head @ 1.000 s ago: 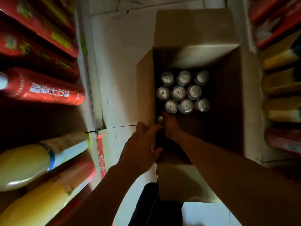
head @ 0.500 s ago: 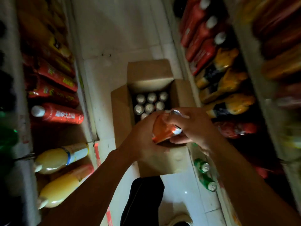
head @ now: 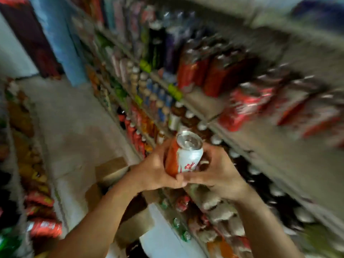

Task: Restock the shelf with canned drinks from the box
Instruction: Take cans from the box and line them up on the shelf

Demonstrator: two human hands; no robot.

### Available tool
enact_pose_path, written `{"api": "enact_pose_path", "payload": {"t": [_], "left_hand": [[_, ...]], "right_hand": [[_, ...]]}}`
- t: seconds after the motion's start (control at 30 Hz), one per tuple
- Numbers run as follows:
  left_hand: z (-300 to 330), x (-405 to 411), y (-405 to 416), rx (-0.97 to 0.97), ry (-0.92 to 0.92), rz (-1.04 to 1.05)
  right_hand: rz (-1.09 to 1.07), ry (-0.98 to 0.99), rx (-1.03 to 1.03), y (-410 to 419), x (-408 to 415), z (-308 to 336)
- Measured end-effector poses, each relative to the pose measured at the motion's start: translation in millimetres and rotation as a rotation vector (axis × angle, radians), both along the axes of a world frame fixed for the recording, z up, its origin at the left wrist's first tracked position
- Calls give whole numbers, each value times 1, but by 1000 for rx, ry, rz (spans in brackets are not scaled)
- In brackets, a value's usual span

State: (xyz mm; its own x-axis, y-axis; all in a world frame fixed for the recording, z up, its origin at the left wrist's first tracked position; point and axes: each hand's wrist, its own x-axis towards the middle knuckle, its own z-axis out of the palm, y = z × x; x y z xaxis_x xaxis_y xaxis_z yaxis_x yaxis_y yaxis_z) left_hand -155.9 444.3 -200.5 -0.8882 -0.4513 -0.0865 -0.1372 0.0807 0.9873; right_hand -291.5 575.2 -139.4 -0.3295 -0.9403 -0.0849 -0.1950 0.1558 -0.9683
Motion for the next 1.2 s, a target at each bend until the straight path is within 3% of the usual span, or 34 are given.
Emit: {"api": "enact_pose_path", "payload": {"t": [0.17,0.3,0.53,0.63,0.83,1.0,1.2], "left_hand": [[80,-65,77,-216,138,18],[110,-121,115,-203,214,-53],[112,-183,133,-240,135,-265],[106,-200,128,-478,40,-285],[96,-216,109,-915,-162,-371],[91,-225,103,-1072,-232,-471],[85,-234,95,-1107,-240,-499]], "right_hand": [[-291,61,-114,93,-25,70],[-512,135,-143,137,-54,92],[-802,206,-98,163,-108,69],[-959,258,-76,166,-130,60],[-1008,234,18,166,-164,46],[-1090,206,-1,157,-178,31],[-1068,245,99,159,-177,15]]}}
